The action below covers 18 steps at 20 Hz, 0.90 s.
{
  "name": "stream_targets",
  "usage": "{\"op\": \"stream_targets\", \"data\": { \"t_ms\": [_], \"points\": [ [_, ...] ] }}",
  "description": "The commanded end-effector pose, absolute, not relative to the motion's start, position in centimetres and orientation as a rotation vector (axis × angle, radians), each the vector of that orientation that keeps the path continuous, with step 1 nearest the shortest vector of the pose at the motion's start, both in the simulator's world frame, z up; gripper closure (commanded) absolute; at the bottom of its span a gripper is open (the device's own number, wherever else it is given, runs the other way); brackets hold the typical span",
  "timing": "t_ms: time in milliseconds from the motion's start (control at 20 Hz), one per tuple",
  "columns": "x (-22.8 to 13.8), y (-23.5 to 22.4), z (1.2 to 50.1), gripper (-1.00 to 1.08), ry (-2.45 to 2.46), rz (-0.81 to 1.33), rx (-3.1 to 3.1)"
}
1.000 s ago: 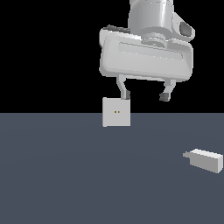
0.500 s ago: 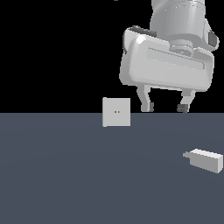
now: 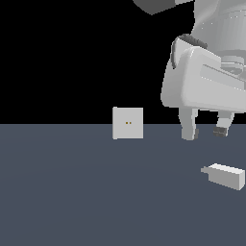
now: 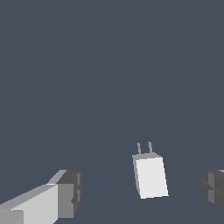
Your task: Plug the charger into the wall socket.
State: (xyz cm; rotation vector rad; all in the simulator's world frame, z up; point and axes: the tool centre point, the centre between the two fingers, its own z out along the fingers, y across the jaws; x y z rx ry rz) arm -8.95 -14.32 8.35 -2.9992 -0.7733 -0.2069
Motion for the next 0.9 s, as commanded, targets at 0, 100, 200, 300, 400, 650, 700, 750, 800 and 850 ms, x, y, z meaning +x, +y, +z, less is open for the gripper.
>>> {"op": "stream_targets", "data": {
  "t_ms": [0,100,200,300,400,650,700,750,800,850],
  "points": [
    [-9.1,-15.1,7.8,-0.92,-0.815,-0.217,-2.985],
    [-9.2,-15.6,7.4,-0.92,-0.842,-0.222,-2.975],
    [-9.3,-16.1,7.1,-0.92,-0.865,-0.227,-2.966],
    [-9.3,-16.4,6.8,-0.92,-0.885,-0.232,-2.958],
    [-9.4,-16.8,6.6,-0.92,-0.901,-0.235,-2.952],
    [-9.4,-17.2,6.2,-0.92,-0.924,-0.239,-2.942],
    [-9.4,-17.3,6.2,-0.92,-0.926,-0.239,-2.942],
    [-9.4,-17.3,6.2,-0.92,-0.926,-0.239,-2.942],
    [-9.4,-17.2,6.2,-0.92,-0.922,-0.238,-2.943],
    [-9.4,-17.2,6.2,-0.92,-0.922,-0.238,-2.943]
  ]
}}
